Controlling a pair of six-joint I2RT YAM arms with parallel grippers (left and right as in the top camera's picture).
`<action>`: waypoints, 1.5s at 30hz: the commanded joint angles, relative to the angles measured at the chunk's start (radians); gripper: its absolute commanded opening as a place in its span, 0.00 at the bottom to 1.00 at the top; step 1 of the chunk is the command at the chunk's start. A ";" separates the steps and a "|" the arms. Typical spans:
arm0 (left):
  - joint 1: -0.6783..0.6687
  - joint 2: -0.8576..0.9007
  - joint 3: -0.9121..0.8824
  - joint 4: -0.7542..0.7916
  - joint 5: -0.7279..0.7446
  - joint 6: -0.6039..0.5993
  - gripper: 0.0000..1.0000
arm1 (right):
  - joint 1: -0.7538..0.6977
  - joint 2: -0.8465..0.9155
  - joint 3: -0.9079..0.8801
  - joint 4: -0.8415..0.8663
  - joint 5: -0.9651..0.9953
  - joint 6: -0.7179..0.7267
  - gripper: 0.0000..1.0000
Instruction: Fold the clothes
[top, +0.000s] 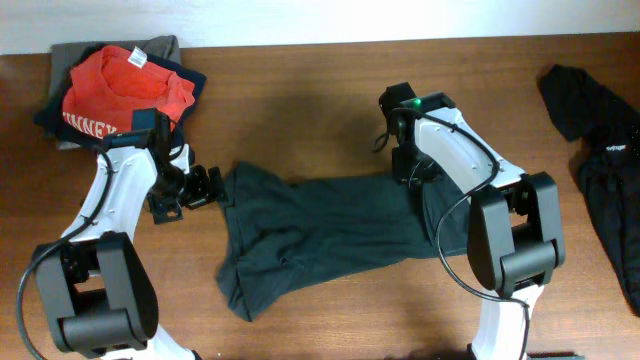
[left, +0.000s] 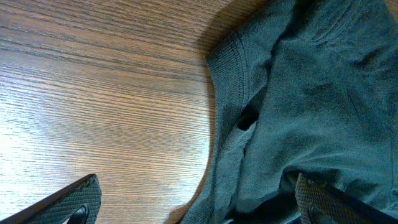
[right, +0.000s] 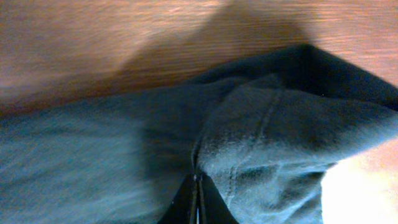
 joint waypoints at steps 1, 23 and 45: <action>-0.002 -0.028 -0.008 0.002 -0.011 0.016 0.99 | 0.009 -0.018 0.020 -0.003 -0.126 -0.093 0.04; -0.002 -0.028 -0.008 0.002 -0.011 0.016 0.99 | -0.090 -0.166 0.150 -0.162 -0.069 -0.038 0.14; -0.002 -0.028 -0.008 0.006 -0.010 0.016 0.99 | -0.328 -0.042 -0.065 0.166 -0.375 -0.274 0.04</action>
